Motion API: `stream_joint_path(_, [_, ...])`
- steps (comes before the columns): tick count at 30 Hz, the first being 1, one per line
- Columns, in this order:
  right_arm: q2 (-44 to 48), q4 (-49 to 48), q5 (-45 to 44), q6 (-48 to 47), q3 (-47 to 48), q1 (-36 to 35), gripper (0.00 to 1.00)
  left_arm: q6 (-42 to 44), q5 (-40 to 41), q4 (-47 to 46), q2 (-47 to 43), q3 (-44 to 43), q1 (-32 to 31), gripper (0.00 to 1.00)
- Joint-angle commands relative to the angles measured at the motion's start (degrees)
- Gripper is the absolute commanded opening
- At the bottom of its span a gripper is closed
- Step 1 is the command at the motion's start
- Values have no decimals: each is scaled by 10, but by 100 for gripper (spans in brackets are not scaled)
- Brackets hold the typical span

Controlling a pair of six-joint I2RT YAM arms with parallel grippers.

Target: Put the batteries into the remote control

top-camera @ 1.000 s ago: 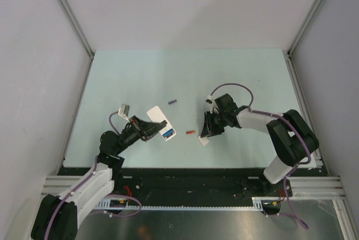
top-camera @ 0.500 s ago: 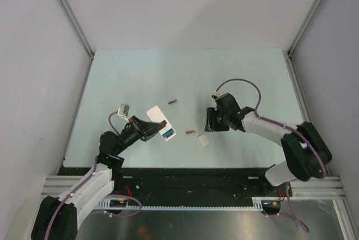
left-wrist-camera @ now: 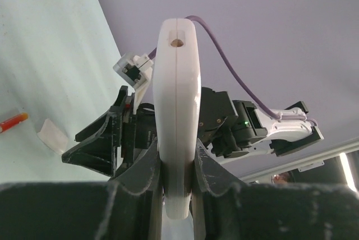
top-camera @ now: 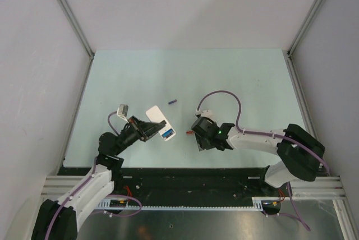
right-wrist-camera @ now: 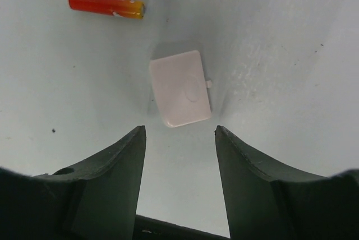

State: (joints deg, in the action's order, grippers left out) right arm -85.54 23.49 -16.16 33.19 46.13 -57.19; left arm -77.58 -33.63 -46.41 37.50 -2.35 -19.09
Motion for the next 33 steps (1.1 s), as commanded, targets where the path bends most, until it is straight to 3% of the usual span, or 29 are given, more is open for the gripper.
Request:
stream_joint_path(1, [-24, 8, -80, 31, 5, -14, 57, -7, -2, -18, -27, 123, 4, 0])
stream_joint_path(12, [-54, 27, -122, 1, 6, 8, 57, -3, 1, -8, -28, 119, 3, 0])
stream_joint_path(23, [-49, -10, -96, -82, 5, 110, 56, 10, 5, -3, 1, 110, 3, 0])
stream_joint_path(28, [-10, -9, -90, -62, 21, 94, 56, 16, 3, -3, 8, 105, 3, 0])
stream_joint_path(31, [0, -9, -82, -35, 34, 82, 58, 17, 4, -1, 11, 106, 3, 0])
stream_joint_path(33, [-6, -12, -73, -29, 44, 74, 68, 19, 2, -2, 17, 104, 3, 0])
